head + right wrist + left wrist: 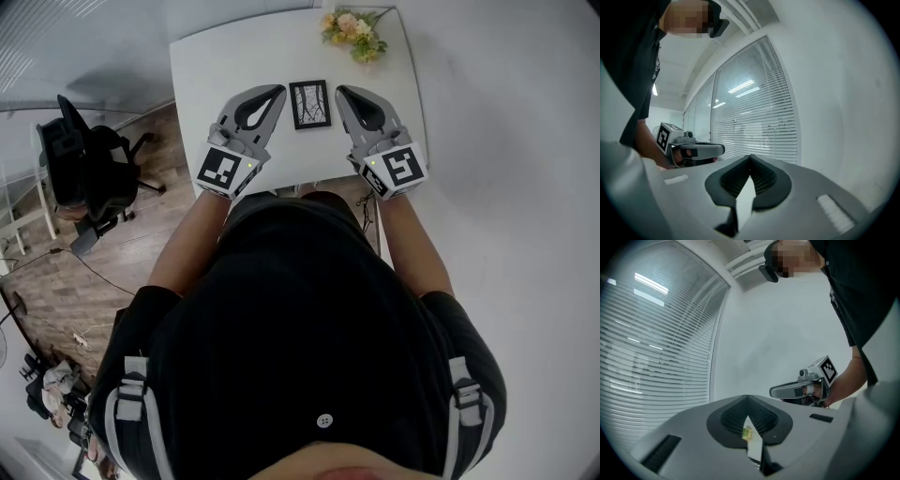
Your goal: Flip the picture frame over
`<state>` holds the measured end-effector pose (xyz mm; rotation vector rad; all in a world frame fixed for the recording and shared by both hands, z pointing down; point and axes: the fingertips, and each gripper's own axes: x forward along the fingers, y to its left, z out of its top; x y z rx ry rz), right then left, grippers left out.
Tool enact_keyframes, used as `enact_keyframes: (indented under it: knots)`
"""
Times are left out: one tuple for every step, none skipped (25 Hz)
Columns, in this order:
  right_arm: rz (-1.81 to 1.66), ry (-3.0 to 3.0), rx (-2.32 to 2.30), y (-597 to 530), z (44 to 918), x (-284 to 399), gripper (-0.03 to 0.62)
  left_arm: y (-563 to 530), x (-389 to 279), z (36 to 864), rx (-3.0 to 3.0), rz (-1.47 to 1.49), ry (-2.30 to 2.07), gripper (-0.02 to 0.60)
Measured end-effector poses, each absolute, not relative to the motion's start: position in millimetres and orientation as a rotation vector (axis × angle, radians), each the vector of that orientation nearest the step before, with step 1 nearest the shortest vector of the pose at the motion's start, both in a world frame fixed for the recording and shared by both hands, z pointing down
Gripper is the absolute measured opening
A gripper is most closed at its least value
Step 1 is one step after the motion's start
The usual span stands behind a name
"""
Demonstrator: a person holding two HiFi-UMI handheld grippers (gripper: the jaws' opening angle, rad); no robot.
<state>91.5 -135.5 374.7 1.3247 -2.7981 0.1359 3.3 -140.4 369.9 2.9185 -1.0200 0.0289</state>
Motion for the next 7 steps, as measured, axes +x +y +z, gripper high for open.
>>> enact_keyframes:
  knots:
    - [0.141, -2.799, 1.325, -132.7, 375.3, 90.7, 0.009, -138.6, 1.4, 370.3, 2.920, 0.023, -1.027, 0.005]
    - [0.147, -2.800, 1.326, -130.1, 375.8, 89.7, 0.009, -136.8, -1.4, 371.7, 2.918, 0.029, -1.035, 0.005]
    - [0.151, -2.799, 1.328, -127.7, 376.0, 88.7, 0.009, -135.0, -4.3, 372.8, 2.916, 0.038, -1.042, 0.005]
    - [0.153, -2.798, 1.330, -125.5, 375.9, 87.6, 0.009, -133.2, -6.8, 373.0, 2.915, 0.040, -1.047, 0.005]
    - [0.153, -2.797, 1.333, -123.3, 375.7, 86.4, 0.009, -131.2, -9.1, 372.9, 2.916, 0.039, -1.049, 0.005]
    - [0.152, -2.796, 1.335, -121.2, 375.3, 85.2, 0.009, -129.2, -11.3, 372.7, 2.917, 0.037, -1.051, 0.005]
    - [0.151, -2.795, 1.336, -119.1, 374.9, 84.0, 0.009, -127.2, -13.4, 372.4, 2.919, 0.035, -1.052, 0.005]
